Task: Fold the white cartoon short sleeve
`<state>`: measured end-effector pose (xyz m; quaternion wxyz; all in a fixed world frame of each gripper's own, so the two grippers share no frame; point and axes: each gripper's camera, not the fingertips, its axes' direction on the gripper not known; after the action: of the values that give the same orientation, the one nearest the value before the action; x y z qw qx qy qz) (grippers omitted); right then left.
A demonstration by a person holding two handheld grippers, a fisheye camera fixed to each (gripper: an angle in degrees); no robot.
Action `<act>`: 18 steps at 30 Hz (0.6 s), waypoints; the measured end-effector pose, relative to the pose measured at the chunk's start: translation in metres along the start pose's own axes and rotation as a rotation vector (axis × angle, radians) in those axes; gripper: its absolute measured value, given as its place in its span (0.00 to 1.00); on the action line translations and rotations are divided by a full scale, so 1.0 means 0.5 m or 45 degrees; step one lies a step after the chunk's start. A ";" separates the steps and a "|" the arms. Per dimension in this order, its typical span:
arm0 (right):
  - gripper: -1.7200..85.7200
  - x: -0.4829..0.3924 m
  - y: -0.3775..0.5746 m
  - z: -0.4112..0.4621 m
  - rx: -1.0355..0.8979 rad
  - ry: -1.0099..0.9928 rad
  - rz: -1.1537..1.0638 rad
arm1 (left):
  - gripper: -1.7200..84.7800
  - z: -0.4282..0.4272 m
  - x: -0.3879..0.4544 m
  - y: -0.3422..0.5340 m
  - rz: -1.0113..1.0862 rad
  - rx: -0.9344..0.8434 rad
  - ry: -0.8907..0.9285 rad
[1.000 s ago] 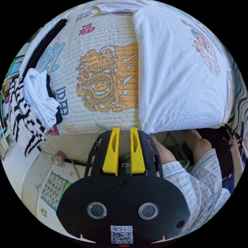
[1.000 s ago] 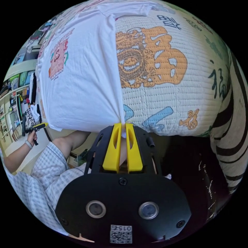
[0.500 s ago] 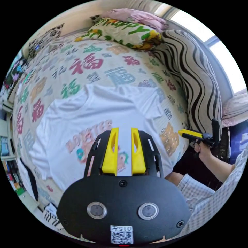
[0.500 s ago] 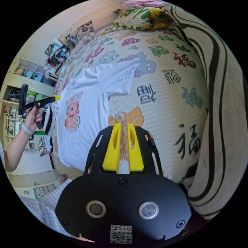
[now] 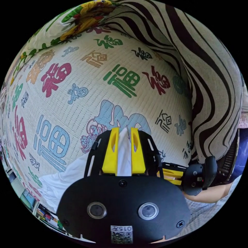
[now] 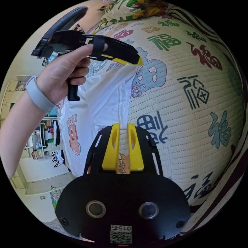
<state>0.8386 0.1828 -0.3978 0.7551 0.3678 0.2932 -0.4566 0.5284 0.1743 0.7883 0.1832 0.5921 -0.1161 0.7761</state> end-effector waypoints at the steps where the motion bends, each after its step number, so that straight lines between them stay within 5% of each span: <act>1: 0.07 0.003 0.004 -0.002 0.005 -0.017 0.004 | 0.03 0.003 0.002 0.019 0.001 0.014 -0.025; 8: 0.03 -0.026 0.041 -0.055 0.091 -0.072 -0.134 | 0.01 -0.112 -0.084 0.241 -0.052 0.322 0.192; 13: 0.02 -0.147 0.074 -0.114 0.137 -0.091 -0.405 | 0.01 -0.260 -0.217 0.629 -0.173 0.607 0.217; 18: 0.02 -0.289 0.105 -0.030 -0.023 -0.065 -0.648 | 0.01 -0.211 -0.303 0.964 -0.341 0.539 0.147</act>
<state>0.8252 0.2799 -0.2787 0.6263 0.2638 0.3612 -0.6385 0.2678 -0.2426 0.6315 0.1626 0.5821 0.1392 0.7844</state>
